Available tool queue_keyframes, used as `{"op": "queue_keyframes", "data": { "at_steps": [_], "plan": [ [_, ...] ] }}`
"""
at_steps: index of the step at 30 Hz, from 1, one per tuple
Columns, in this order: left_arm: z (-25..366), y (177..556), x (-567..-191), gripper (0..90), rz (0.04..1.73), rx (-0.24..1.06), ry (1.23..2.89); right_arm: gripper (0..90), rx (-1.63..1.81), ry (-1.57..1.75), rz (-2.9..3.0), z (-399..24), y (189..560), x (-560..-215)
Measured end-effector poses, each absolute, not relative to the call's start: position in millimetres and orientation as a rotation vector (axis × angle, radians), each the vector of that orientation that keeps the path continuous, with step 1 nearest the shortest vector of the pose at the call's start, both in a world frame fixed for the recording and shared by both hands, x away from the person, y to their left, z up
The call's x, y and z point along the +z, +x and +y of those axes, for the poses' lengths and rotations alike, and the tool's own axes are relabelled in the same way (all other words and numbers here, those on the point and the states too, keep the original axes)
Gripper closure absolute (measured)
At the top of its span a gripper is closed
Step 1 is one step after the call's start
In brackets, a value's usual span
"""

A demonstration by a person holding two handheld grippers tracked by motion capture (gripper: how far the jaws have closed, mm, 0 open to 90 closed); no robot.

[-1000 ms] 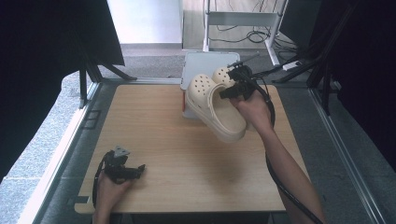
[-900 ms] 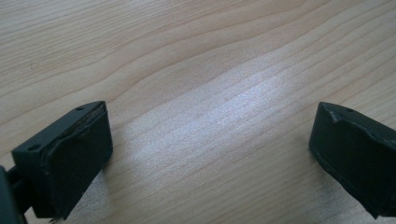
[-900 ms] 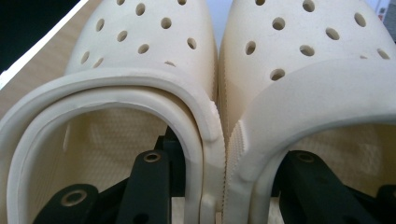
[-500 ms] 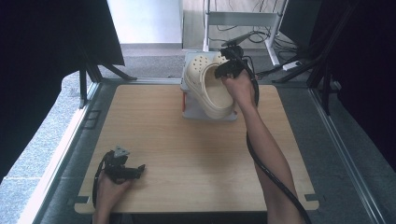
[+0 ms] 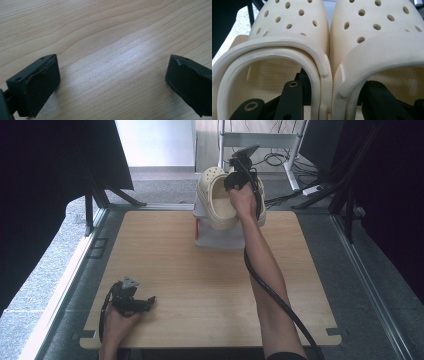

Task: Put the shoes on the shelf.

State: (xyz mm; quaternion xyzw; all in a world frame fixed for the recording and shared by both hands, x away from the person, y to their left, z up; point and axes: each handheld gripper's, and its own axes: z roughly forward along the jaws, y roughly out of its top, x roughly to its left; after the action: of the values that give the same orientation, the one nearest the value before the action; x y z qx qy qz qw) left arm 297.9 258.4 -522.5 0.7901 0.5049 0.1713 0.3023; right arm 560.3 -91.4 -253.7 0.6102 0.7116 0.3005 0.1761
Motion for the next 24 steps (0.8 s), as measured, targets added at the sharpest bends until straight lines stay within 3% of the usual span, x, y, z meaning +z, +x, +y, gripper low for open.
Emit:
{"op": "queue_keyframes", "data": {
  "at_steps": [12, 24],
  "plan": [
    [258, 298, -522, 0.0, 1.338, 0.453, 2.096, 65.3, 0.825, 1.784, 1.922, -83, 598, -262],
    [259, 298, -522, 0.0, 1.336, 0.455, 2.096, 63.9, 0.815, 1.823, 1.896, -76, 634, -293]
  ]
}}
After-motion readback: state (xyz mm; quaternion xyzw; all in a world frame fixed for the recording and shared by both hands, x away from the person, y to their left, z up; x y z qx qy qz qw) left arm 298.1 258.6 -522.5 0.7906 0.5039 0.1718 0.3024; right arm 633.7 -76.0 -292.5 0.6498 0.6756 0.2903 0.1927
